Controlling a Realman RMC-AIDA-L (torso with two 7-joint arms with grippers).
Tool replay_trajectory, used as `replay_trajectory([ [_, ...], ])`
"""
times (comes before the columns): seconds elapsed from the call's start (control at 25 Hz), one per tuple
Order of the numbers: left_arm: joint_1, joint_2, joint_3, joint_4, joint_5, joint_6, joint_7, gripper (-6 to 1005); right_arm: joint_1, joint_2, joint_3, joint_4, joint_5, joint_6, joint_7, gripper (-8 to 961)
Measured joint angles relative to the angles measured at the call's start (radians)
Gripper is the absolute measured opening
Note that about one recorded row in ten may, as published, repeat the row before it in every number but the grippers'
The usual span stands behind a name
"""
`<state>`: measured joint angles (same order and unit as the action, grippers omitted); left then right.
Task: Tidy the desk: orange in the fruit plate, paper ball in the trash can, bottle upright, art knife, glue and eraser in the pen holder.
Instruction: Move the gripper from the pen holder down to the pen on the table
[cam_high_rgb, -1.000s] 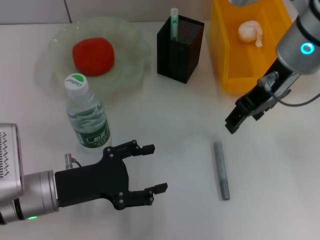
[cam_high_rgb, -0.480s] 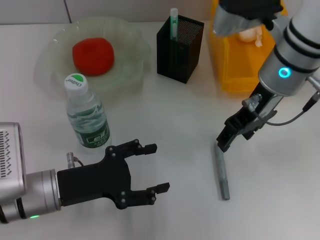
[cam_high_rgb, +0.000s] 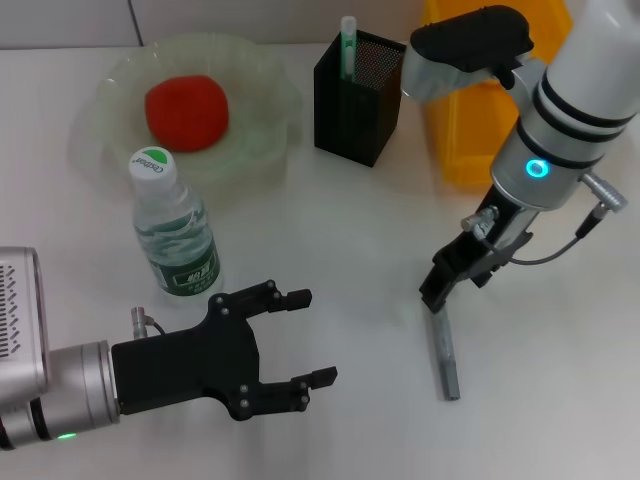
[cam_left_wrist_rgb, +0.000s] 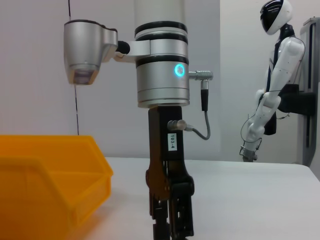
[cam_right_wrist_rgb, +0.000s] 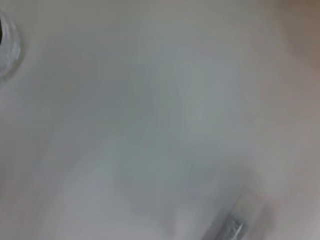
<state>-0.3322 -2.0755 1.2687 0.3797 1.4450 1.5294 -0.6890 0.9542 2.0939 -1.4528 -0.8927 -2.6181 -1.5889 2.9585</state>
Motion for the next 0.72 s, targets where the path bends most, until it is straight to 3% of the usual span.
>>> replay_trajectory([
  [0.72, 0.003, 0.000, -0.003, 0.002, 0.000, 0.006, 0.003, 813, 0.042, 0.000, -0.068, 0.082, 0.017, 0.060, 0.000, 639],
])
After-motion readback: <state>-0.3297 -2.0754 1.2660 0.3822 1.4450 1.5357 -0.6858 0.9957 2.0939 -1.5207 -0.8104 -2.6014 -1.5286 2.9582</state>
